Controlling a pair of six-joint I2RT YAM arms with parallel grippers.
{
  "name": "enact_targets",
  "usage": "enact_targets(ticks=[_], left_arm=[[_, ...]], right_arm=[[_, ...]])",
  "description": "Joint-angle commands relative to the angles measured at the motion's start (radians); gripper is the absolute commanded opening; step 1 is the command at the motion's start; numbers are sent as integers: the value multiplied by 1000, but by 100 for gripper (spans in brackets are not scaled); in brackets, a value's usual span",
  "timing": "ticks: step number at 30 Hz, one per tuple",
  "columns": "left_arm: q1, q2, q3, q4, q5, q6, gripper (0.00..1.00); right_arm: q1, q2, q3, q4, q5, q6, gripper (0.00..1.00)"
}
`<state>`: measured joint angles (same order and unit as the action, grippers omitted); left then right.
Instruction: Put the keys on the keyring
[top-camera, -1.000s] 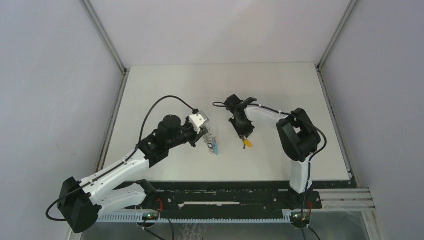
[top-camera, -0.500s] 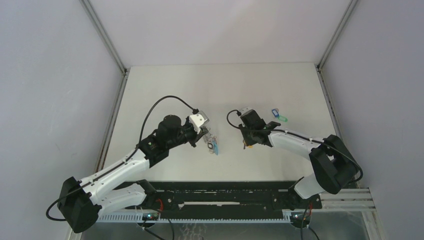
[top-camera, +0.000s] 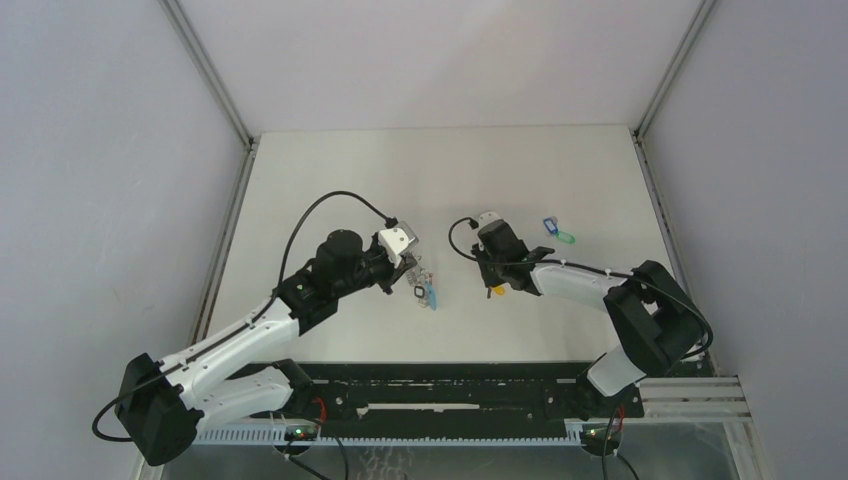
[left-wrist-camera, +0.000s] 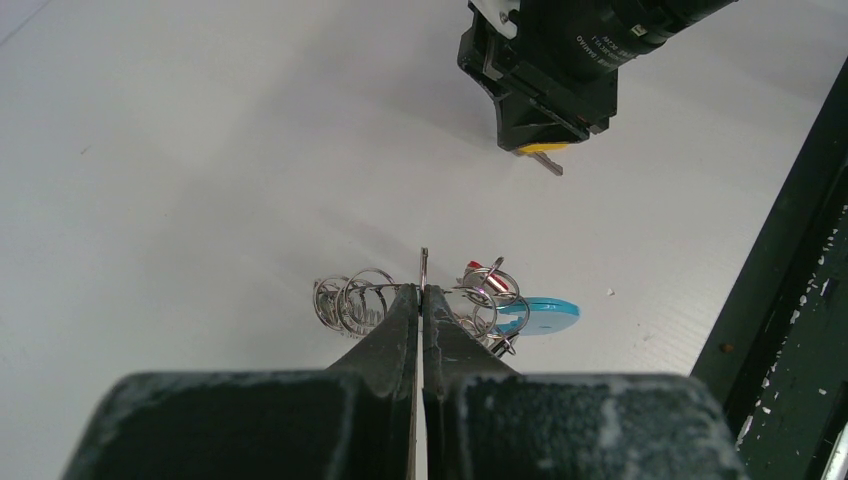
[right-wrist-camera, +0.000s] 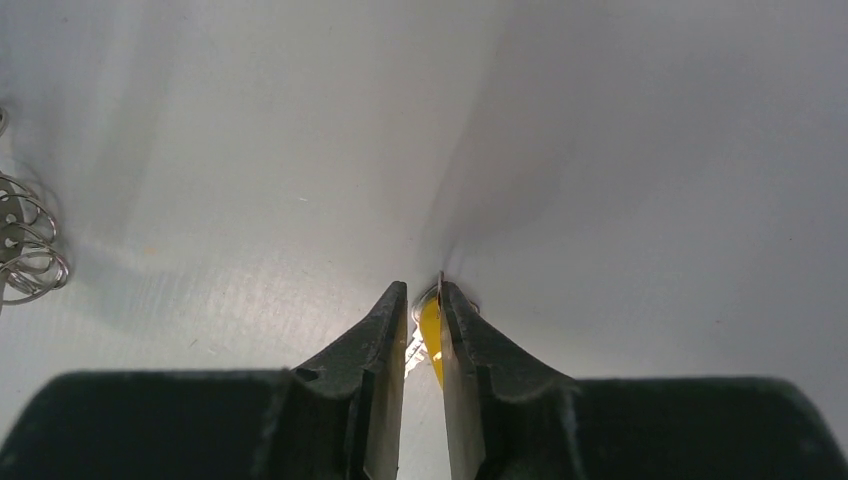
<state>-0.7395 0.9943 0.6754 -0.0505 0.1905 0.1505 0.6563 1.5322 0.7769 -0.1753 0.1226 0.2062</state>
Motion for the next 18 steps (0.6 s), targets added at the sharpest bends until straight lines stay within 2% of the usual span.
enact_targets(ticks=[1, 12, 16, 18], left_arm=[[-4, -10, 18, 51, 17, 15, 0], [-5, -13, 18, 51, 17, 15, 0], [-5, -12, 19, 50, 17, 14, 0], [-5, -11, 19, 51, 19, 14, 0]], right_arm=[[6, 6, 1, 44, 25, 27, 17], [7, 28, 10, 15, 40, 31, 12], [7, 14, 20, -28, 41, 35, 0], [8, 6, 41, -68, 42, 35, 0]])
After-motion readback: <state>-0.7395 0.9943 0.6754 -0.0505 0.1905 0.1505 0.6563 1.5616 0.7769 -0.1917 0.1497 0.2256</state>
